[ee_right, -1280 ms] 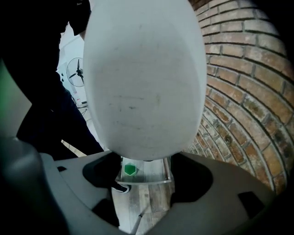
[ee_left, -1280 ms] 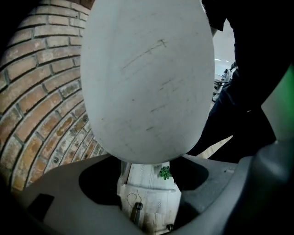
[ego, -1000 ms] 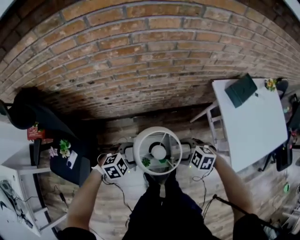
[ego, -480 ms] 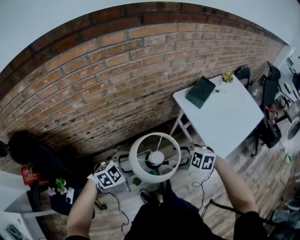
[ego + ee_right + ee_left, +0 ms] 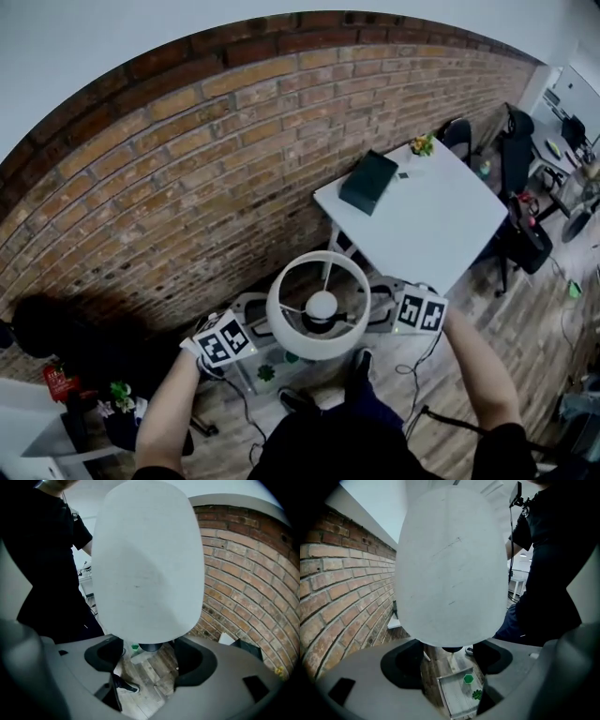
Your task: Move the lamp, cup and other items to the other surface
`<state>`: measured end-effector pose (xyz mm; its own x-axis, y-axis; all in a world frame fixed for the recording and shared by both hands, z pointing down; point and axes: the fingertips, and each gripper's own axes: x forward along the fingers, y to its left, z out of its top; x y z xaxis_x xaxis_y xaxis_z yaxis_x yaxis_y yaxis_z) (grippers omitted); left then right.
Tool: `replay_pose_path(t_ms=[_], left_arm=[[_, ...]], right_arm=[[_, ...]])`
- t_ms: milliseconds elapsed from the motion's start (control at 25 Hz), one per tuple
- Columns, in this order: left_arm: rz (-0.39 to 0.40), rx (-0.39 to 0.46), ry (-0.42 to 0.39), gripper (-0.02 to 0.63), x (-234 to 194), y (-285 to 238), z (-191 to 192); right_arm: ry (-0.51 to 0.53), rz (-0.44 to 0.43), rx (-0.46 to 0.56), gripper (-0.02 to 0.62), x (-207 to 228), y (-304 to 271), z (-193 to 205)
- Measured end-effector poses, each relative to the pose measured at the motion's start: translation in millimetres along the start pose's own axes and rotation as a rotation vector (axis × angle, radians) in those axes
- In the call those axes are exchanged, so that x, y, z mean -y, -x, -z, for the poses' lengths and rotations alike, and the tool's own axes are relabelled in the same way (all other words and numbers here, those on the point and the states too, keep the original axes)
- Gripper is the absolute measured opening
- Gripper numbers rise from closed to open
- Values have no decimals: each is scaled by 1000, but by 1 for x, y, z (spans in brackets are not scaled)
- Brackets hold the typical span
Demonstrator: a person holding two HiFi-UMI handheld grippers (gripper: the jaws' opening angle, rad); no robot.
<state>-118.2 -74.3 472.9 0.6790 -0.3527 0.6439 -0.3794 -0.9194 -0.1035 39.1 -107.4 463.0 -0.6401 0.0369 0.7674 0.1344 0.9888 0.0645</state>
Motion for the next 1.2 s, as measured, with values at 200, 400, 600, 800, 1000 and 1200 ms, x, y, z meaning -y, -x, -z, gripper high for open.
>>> replay_pose_path(t_ms=[200,400,600,800,1000,1200], left_arm=[[10,-15,-20,322,-16,-37,-31],[3,-28,-25,322,-41,-79,-71],[-2,-27,-12,322,-76,-131,-117],[-4,-34,-24,322,-114,-194,-155],[9,-36,-25,322,-144,-252,-193],[24,-34,-42,322,-168,-303,-219]], right_arm=[[-17,20,12,345,24,26,33],[-17,19,24,345,61,57,71],[-5,12,23,345,116,97,113],[-12,22,12,345,170,137,160],[-24,25,-27,345,214,171,210],[-39,42,-48,345,249,191,252]])
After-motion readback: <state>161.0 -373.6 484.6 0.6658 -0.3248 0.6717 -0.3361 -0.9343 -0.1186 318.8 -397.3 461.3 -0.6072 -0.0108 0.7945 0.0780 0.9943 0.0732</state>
